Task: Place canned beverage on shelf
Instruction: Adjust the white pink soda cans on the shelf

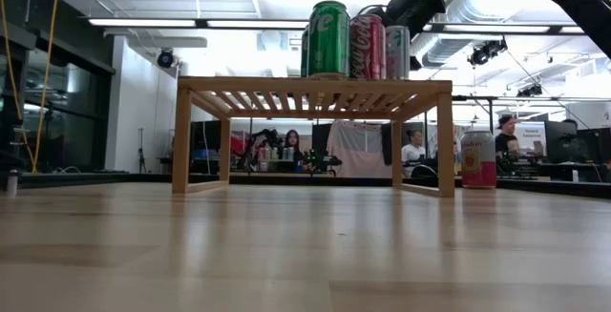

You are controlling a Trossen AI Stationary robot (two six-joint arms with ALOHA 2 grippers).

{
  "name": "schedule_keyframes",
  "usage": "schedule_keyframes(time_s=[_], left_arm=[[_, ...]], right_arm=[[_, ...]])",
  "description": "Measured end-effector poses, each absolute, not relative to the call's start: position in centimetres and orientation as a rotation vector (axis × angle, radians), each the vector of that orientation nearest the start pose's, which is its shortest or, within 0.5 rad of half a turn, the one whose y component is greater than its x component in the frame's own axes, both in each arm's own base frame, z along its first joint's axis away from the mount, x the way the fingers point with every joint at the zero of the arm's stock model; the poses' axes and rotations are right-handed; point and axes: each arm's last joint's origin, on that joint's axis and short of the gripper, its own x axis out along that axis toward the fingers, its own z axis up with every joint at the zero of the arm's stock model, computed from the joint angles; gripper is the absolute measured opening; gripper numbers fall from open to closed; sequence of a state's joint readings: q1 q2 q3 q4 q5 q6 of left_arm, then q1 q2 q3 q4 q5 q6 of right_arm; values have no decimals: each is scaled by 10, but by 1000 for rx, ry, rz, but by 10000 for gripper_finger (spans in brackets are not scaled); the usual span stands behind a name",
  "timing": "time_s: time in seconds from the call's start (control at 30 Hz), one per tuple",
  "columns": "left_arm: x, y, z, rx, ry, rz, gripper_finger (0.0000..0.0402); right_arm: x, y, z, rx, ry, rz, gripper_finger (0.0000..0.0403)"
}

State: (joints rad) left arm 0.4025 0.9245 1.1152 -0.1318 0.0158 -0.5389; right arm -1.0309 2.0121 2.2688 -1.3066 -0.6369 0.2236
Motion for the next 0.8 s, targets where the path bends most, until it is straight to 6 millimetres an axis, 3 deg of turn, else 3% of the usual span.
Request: schedule_keyframes(time_s=[0.27, 0.47, 0.57, 0.7, 0.8], left_arm=[[173, 70, 425, -520, -157, 348, 388], [173, 70, 425, -521, -158, 348, 388], [173, 70, 425, -528, -159, 347, 388], [173, 70, 425, -522, -158, 348, 388], [173, 70, 425, -521, -158, 348, 388]], right_arm=[[221, -332, 385, 982, 679, -448, 0], [205, -334, 404, 894, 656, -616, 0], [193, -324, 414, 868, 696, -667, 0], [178, -304, 417, 854, 882, -712, 0], [179, -293, 415, 835, 911, -712, 0]])
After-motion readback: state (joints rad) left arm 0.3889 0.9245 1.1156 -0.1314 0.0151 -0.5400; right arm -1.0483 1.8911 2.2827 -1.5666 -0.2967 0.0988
